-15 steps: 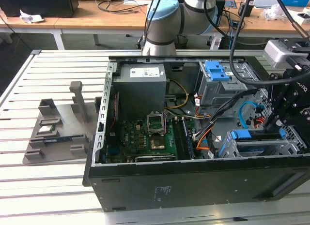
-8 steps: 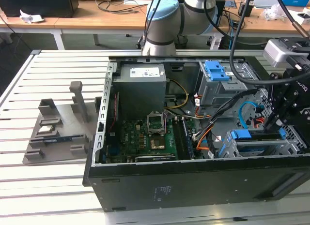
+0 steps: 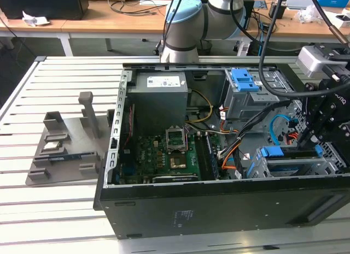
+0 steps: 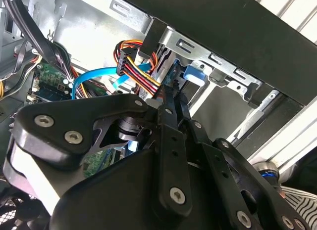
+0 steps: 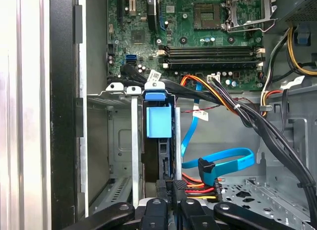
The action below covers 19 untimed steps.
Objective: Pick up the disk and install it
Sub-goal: 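Insert the first disk wire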
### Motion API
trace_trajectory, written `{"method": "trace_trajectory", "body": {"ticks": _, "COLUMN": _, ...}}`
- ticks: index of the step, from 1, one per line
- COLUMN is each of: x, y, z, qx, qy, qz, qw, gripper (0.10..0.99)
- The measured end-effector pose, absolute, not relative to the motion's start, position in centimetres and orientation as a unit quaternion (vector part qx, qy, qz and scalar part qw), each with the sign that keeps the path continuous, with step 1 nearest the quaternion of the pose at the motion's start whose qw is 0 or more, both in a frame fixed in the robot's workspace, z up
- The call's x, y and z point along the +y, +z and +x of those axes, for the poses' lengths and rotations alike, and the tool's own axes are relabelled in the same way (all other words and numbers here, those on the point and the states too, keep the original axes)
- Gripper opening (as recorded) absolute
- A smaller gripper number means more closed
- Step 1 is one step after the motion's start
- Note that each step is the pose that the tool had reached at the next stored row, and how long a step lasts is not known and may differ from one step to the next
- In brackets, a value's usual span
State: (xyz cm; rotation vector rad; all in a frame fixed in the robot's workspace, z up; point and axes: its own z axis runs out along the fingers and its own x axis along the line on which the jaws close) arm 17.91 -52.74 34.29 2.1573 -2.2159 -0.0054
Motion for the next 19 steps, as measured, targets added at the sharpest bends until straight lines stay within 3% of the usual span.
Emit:
{"method": "trace_trajectory", "body": {"ticks": 15, "x": -52.8, "y": 33.46, "z": 17.91, "qx": -0.716, "qy": -0.002, "qz": 0.697, "qw": 0.024, "gripper": 0.165}}
{"method": "trace_trajectory", "body": {"ticks": 17, "x": -52.81, "y": 33.44, "z": 17.91, "qx": -0.716, "qy": -0.002, "qz": 0.697, "qw": 0.024, "gripper": 0.239}}
{"method": "trace_trajectory", "body": {"ticks": 19, "x": -52.81, "y": 33.55, "z": 17.91, "qx": -0.716, "qy": -0.002, "qz": 0.697, "qw": 0.025, "gripper": 0.239}}
